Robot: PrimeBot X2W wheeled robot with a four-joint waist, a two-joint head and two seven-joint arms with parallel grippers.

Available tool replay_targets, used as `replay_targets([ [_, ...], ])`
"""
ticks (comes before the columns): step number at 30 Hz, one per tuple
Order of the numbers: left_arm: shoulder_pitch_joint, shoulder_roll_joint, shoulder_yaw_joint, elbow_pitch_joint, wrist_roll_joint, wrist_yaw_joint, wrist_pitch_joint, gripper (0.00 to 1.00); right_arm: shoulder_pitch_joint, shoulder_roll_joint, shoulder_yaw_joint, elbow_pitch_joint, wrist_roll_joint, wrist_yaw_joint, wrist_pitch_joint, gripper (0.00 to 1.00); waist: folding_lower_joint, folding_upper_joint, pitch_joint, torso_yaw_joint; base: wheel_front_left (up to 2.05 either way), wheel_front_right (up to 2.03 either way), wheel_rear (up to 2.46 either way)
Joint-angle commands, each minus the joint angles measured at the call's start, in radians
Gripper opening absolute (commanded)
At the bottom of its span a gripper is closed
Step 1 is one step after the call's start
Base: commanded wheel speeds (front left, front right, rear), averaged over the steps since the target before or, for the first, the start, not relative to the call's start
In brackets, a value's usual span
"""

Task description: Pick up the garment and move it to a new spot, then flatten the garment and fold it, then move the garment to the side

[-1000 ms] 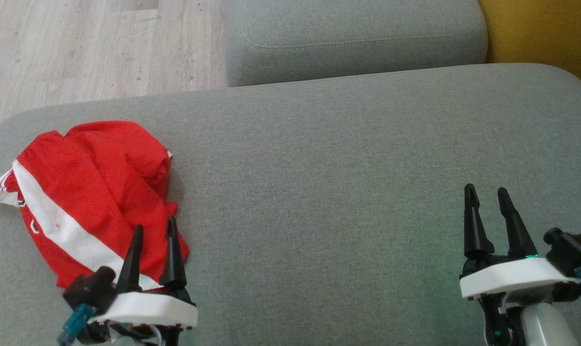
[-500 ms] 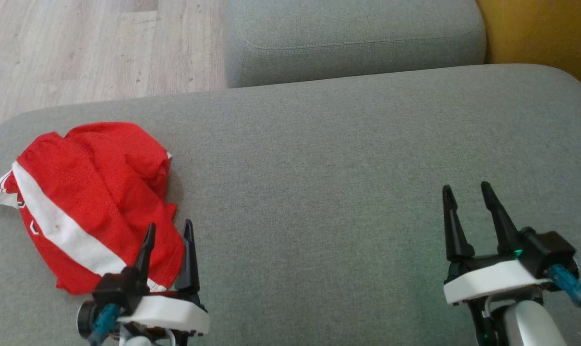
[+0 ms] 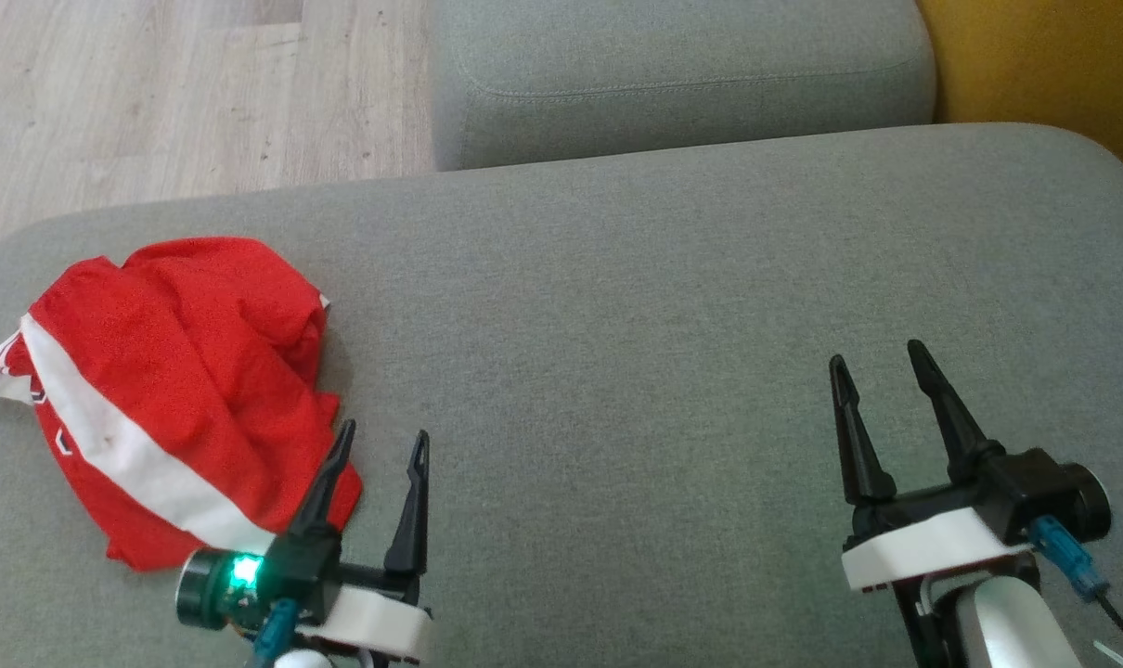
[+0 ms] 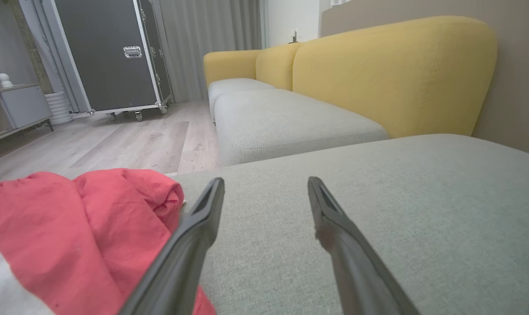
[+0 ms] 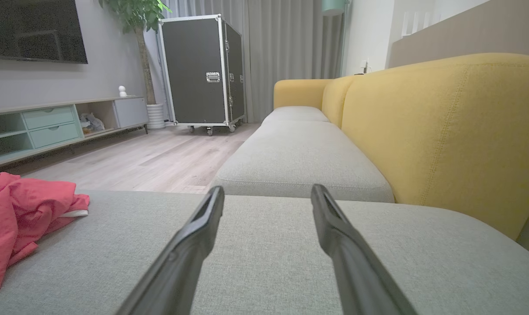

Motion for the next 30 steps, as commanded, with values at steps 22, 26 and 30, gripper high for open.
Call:
replay_targets([
  [22,0.043,-0.121,0.277,-0.042,-0.089,-0.165,-0.057,1.00,0.006,-0.009,0.008,0.041,0.208,0.008,-0.057,1.00,-0.0001,0.0000,-0.014,0.008,0.00,0.00,0.00],
  [26,0.040,-0.121,0.248,-0.002,-0.030,-0.156,-0.057,1.00,-0.003,-0.009,0.007,0.081,0.181,0.008,-0.057,1.00,-0.0001,0.0000,-0.015,0.004,0.00,0.00,0.00],
  [30,0.031,-0.121,0.249,0.006,-0.025,-0.150,-0.057,1.00,-0.013,-0.009,0.006,0.087,0.172,0.008,-0.057,1.00,-0.0001,0.0000,-0.013,0.001,0.00,0.00,0.00],
])
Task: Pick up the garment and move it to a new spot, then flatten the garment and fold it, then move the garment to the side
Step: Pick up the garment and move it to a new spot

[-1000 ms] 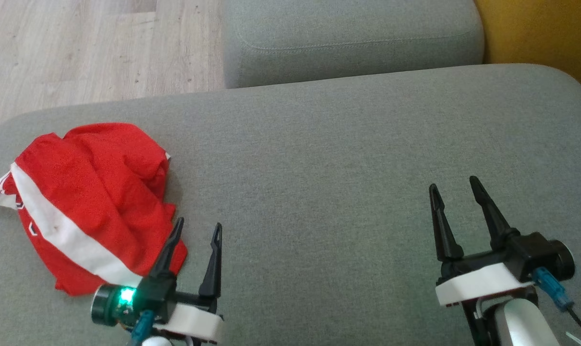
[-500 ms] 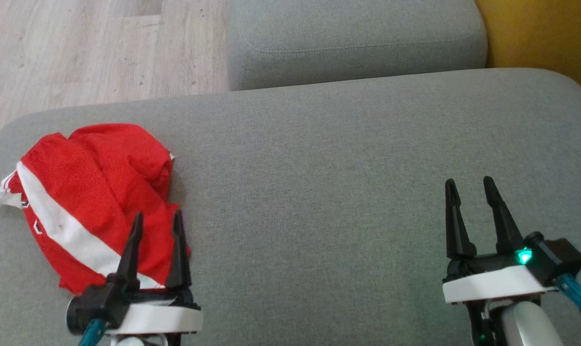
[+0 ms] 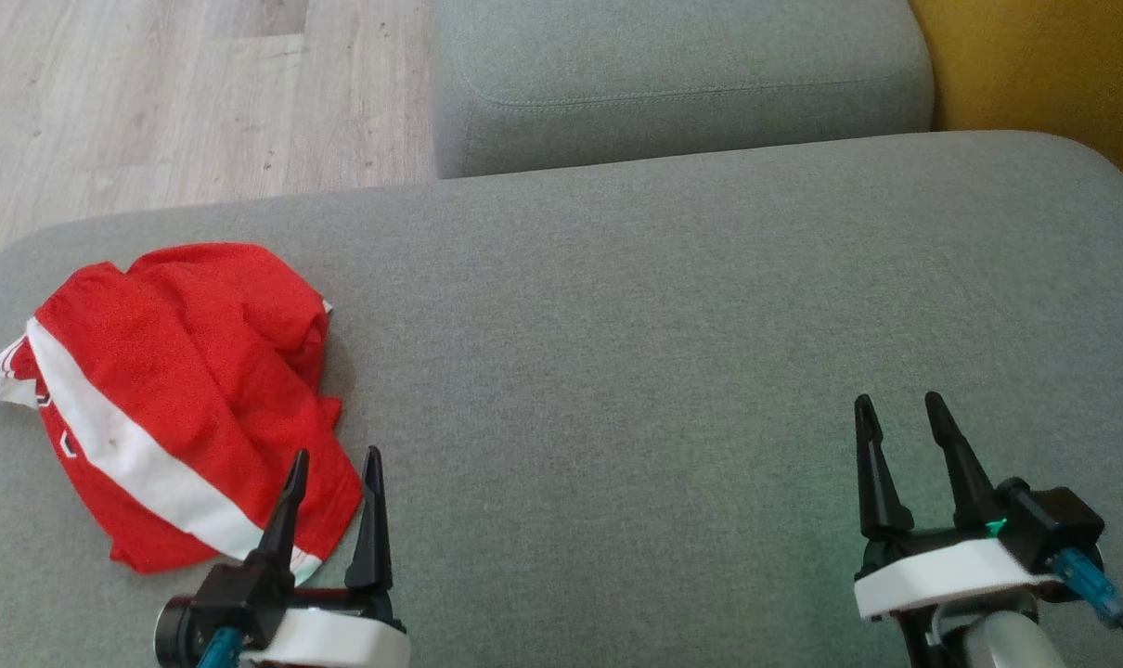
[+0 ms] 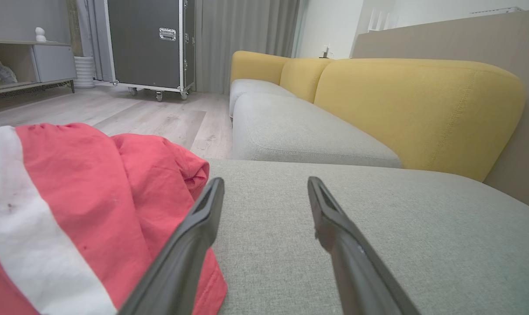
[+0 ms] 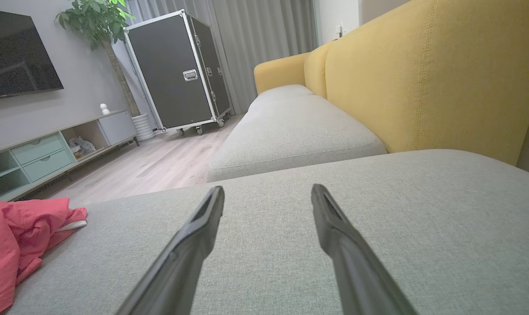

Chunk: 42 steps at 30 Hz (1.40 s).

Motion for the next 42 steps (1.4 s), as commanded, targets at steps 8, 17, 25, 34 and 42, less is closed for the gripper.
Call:
replay_targets([
  [8,-0.049,-0.002,0.037,-0.044,-0.001,0.012,-0.010,1.00,-0.044,-0.009,0.025,-0.040,-0.004,0.008,-0.011,1.00,0.0000,0.0000,0.004,0.003,0.00,0.00,0.00],
  [17,-0.051,-0.002,0.042,-0.046,-0.006,0.009,-0.010,1.00,-0.040,-0.009,0.030,-0.048,-0.007,0.008,-0.011,1.00,0.0000,0.0000,-0.001,0.018,0.00,0.00,0.00],
  [25,-0.040,-0.002,0.071,-0.055,0.000,0.014,-0.010,1.00,-0.027,-0.009,0.091,-0.059,0.007,0.008,-0.011,1.00,0.0000,0.0000,-0.013,0.081,0.00,0.00,0.00],
  [34,-0.018,-0.002,0.102,-0.070,0.020,0.011,-0.010,1.00,-0.011,-0.009,0.163,-0.057,0.024,0.008,-0.011,1.00,0.0000,0.0000,-0.034,0.182,0.00,0.00,0.00],
  [42,0.007,-0.002,0.163,-0.071,0.038,-0.005,-0.010,1.00,0.001,-0.009,0.226,-0.053,0.042,0.008,-0.011,1.00,0.0000,0.0000,-0.059,0.283,0.00,0.00,0.00],
])
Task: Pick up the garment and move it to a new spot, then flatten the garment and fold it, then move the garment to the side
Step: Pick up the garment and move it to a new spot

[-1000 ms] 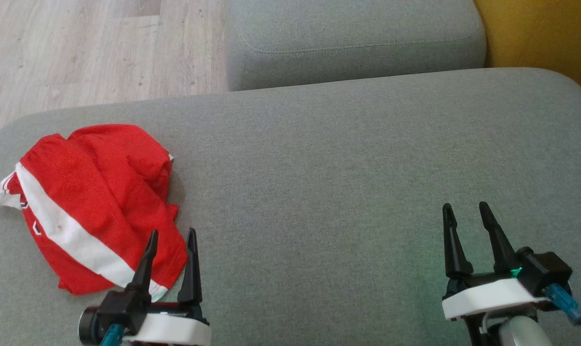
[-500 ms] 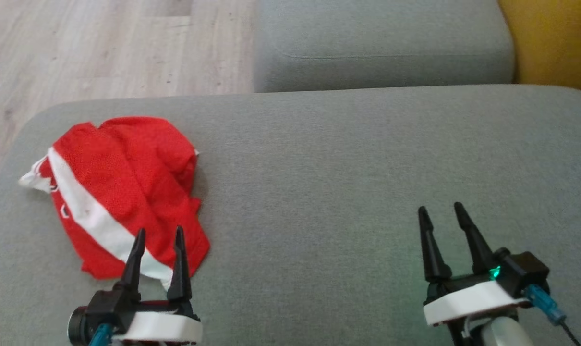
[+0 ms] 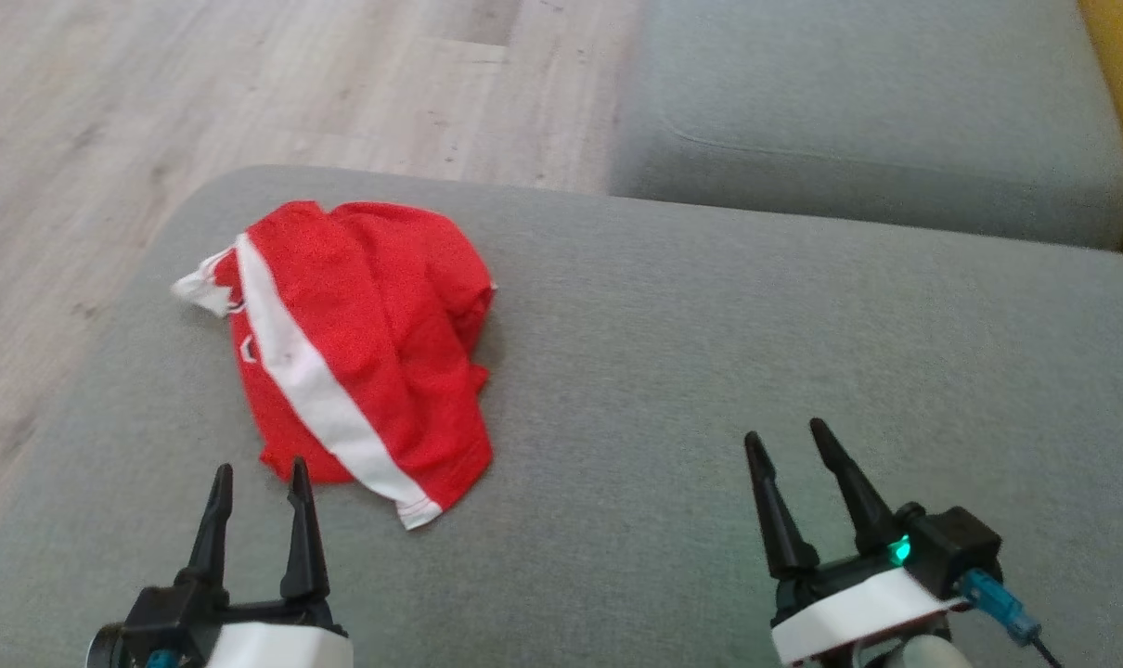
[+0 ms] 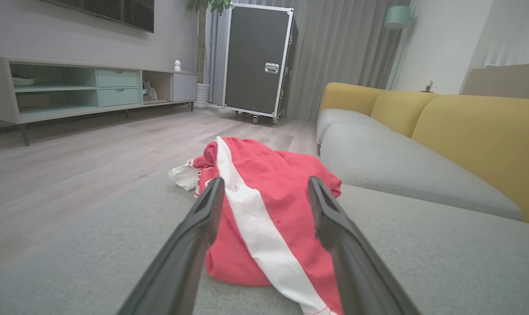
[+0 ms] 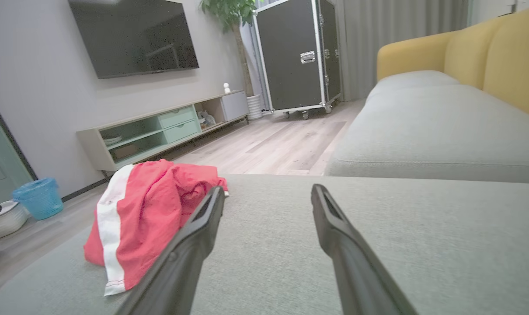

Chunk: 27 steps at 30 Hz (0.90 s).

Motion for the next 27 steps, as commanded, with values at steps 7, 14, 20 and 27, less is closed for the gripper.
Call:
replay_targets([
  [7,-0.025,-0.001,0.054,-0.023,0.020,-0.015,-0.010,1.00,-0.011,-0.008,0.053,-0.028,0.022,0.008,-0.011,1.00,0.0001,0.0000,-0.029,0.097,0.00,0.00,0.00],
  [14,-0.012,-0.001,0.069,-0.024,0.027,-0.023,-0.010,1.00,-0.007,-0.008,0.094,-0.027,0.050,0.008,-0.011,1.00,0.0001,0.0000,-0.039,0.142,0.00,0.00,0.00],
  [20,-0.010,-0.001,0.083,-0.023,0.020,-0.027,-0.010,1.00,-0.009,-0.008,0.116,-0.026,0.054,0.008,-0.011,1.00,0.0001,0.0000,-0.040,0.146,0.00,0.00,0.00],
  [27,-0.019,-0.001,0.103,-0.029,0.016,-0.030,-0.010,1.00,-0.017,-0.008,0.126,-0.029,0.064,0.008,-0.011,1.00,0.0001,0.0000,-0.026,0.124,0.00,0.00,0.00],
])
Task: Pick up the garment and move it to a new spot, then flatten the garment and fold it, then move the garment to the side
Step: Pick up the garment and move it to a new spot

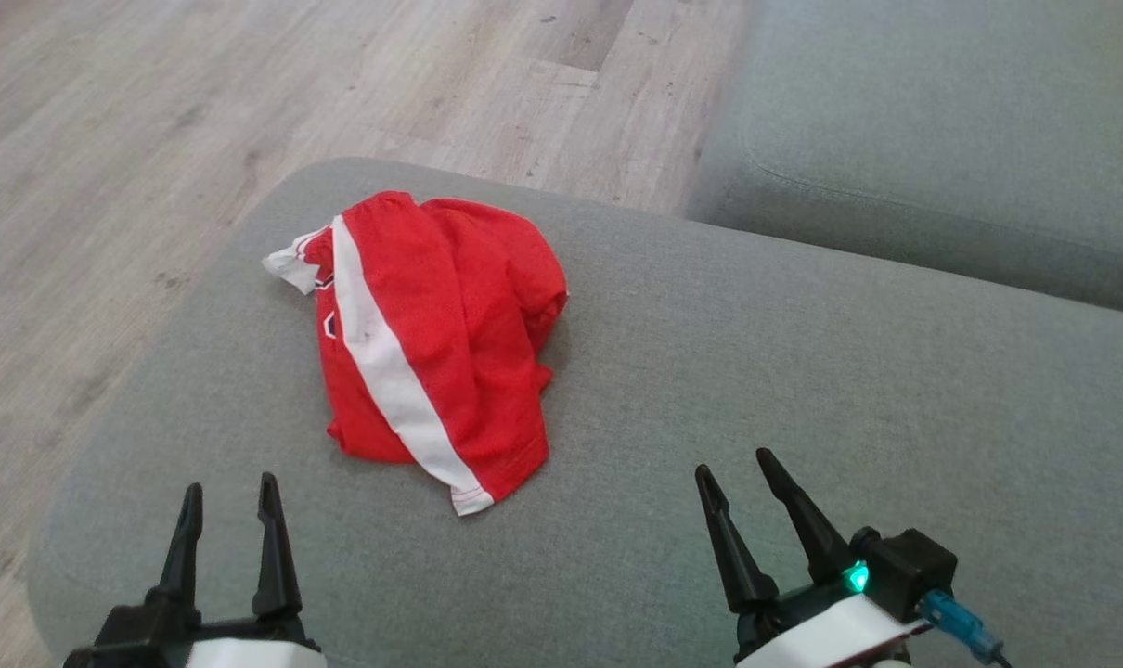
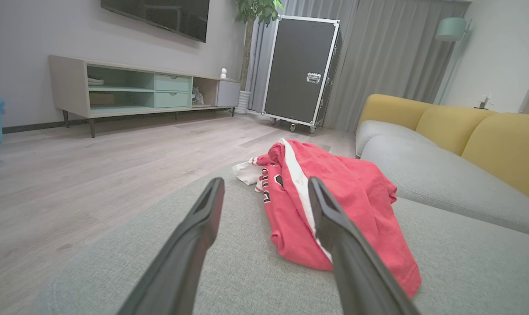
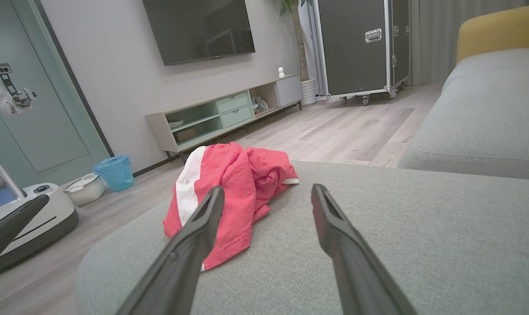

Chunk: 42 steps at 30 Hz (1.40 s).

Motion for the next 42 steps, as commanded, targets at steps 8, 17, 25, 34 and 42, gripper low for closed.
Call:
replay_targets([
  [8,-0.171,0.061,0.041,-0.006,0.055,-0.034,-0.010,1.00,-0.049,-0.007,0.011,-0.038,-0.015,0.008,-0.011,1.00,0.0001,-0.0001,0.028,-0.040,0.00,0.00,0.00],
  [17,-0.550,0.228,-0.032,0.229,0.020,-0.058,0.193,1.00,-0.086,-0.007,-0.035,-0.069,-0.088,0.008,-0.011,1.00,0.0001,-0.0001,0.151,-0.103,0.00,0.00,0.00],
  [25,-0.773,0.324,-0.226,0.436,-0.195,-0.060,0.467,1.00,-0.119,-0.007,-0.077,-0.086,-0.131,0.008,-0.011,1.00,0.0001,-0.0001,0.243,-0.167,0.00,0.00,0.00],
  [34,-0.871,0.370,-0.315,0.629,-0.318,-0.060,0.490,1.00,-0.145,-0.007,-0.088,-0.096,-0.147,0.008,-0.011,1.00,0.0001,-0.0001,0.302,-0.219,0.00,0.00,0.00],
  [42,-0.900,0.366,-0.365,0.634,-0.392,-0.060,0.390,0.00,-0.139,-0.007,-0.091,-0.091,-0.144,0.008,-0.011,1.00,0.0001,-0.0001,0.275,-0.228,0.00,0.00,0.00],
])
